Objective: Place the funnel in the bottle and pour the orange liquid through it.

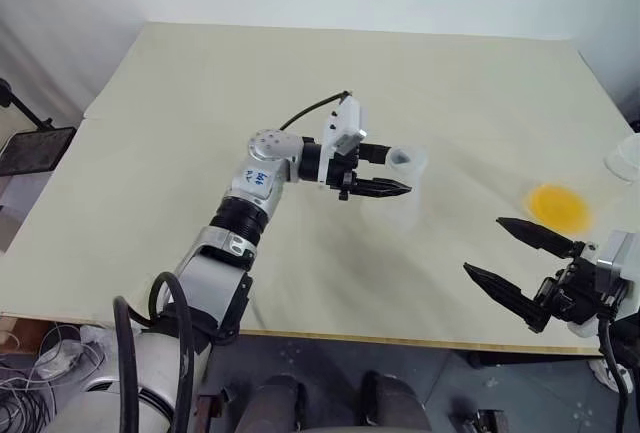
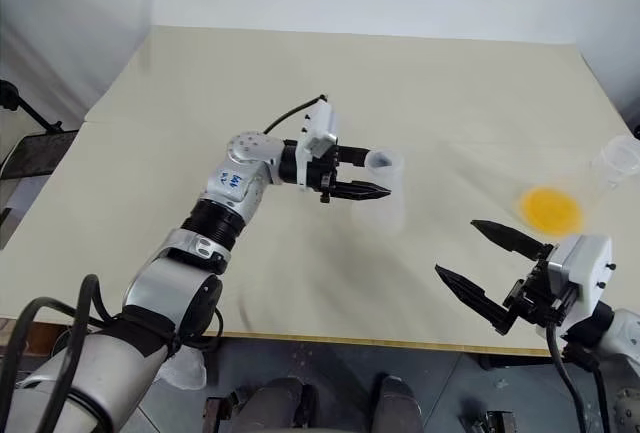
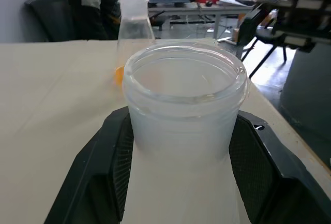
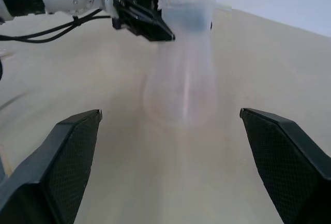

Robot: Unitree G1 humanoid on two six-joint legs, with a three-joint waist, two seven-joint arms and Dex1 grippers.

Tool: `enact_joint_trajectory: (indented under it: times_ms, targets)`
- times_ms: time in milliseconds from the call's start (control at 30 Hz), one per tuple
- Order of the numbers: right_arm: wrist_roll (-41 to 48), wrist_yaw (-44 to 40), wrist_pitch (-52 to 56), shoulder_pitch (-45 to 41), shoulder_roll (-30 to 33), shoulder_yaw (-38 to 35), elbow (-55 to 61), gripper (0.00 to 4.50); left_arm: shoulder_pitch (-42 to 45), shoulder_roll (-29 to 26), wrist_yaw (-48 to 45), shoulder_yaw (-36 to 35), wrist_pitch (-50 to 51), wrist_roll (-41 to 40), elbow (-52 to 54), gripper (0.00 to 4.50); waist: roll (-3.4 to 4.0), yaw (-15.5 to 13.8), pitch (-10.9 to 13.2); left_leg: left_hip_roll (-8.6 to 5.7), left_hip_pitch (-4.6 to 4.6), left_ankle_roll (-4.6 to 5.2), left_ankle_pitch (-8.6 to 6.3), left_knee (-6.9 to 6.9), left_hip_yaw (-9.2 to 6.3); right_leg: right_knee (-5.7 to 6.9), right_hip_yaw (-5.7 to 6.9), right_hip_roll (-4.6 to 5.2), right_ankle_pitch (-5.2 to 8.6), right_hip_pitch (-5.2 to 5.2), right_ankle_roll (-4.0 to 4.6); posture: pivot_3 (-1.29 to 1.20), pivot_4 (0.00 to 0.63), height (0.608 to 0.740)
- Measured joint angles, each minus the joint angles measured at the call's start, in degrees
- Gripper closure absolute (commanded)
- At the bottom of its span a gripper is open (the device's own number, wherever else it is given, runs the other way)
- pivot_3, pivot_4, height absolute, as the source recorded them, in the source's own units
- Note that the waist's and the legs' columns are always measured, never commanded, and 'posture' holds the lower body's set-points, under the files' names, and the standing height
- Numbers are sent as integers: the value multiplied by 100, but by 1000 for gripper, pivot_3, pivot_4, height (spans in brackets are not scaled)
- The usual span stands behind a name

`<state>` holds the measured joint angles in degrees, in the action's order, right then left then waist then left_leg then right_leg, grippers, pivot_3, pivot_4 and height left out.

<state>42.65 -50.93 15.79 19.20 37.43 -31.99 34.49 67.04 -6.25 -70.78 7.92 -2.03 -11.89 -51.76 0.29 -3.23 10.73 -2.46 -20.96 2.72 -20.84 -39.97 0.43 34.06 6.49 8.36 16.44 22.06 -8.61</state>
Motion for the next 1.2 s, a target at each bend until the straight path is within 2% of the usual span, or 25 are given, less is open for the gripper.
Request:
enact_joint_trajectory:
  times_ms: [100,267,667,867,900,1200]
  targets:
    - [-29,124,-59,214,-115,-2,148,0,187,98,227,-18,-233,169,-501,2171,0,-2,0,-4,-30,4,2,-6,6,12,-5,2,-2,32,-3,0,150,740]
    - [-88,303,-95,370,-195,-2,257,0,345,115,492,-58,-529,400,-957,2171,0,15,0,-4,-29,4,2,-4,11,25,-8,2,-2,40,-4,0,150,740]
    - [-126,430,-203,278,-211,22,250,0,543,69,1115,-249,-732,767,-1439,2171,0,16,0,-5,-28,7,2,-7,13,28,-11,3,-2,40,-4,0,150,740]
    - [-185,422,-211,133,-209,49,192,0,543,67,934,-375,-489,765,-1435,160,0,10,0,-7,-26,7,2,-8,12,36,-10,4,-3,40,-5,0,150,740]
    - [-201,421,-211,130,-209,51,185,0,542,65,915,-373,-443,778,-1443,38,0,12,0,-8,-26,7,2,-8,13,37,-11,4,-3,41,-5,0,150,740]
    - [-255,393,-210,-53,-188,68,103,0,541,-78,683,-471,-87,772,-1381,38,0,29,0,-7,-26,7,2,-8,12,42,-11,4,-3,44,-5,0,150,740]
